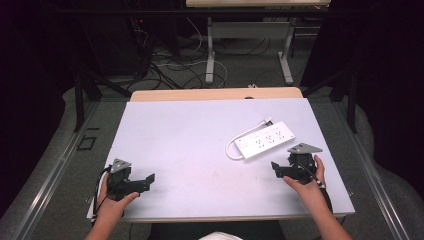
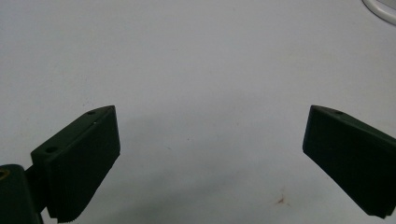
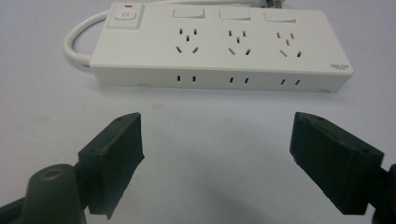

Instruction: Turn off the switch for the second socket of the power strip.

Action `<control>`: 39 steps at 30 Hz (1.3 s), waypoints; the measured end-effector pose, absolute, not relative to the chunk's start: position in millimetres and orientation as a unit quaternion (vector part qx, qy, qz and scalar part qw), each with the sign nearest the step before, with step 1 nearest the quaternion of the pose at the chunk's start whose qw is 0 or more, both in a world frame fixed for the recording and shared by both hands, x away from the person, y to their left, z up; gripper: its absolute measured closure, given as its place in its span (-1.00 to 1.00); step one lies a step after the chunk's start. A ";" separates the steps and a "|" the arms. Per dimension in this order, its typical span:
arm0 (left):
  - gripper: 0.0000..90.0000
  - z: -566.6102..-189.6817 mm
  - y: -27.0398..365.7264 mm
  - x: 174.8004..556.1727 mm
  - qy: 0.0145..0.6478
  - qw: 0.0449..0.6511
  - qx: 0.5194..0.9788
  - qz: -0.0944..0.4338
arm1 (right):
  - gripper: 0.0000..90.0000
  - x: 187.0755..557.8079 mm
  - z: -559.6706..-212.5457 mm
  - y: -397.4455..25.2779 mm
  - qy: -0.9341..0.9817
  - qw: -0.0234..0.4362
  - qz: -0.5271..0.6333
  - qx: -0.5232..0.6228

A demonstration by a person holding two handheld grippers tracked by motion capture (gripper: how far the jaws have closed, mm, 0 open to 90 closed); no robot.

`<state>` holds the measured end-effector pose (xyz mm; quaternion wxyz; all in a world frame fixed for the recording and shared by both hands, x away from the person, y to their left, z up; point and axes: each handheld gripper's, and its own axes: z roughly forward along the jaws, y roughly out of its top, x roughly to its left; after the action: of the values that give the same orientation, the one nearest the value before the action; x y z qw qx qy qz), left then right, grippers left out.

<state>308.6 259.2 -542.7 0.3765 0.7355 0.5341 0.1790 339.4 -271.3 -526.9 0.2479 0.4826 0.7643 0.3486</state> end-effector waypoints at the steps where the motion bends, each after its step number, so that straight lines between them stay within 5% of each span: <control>1: -0.91 -542.6 259.3 308.5 0.534 0.377 0.735 0.179 | -0.60 340.4 -526.1 -270.7 0.764 0.245 0.348 0.484; 39: -0.89 -543.1 259.6 307.9 0.536 0.374 0.734 0.184 | -0.40 374.8 -479.8 -270.4 0.780 0.233 0.353 0.462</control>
<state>307.9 259.6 -543.1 0.3740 0.7340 0.5363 0.1839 374.8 -270.4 -479.8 0.2325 0.4619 0.7796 0.3532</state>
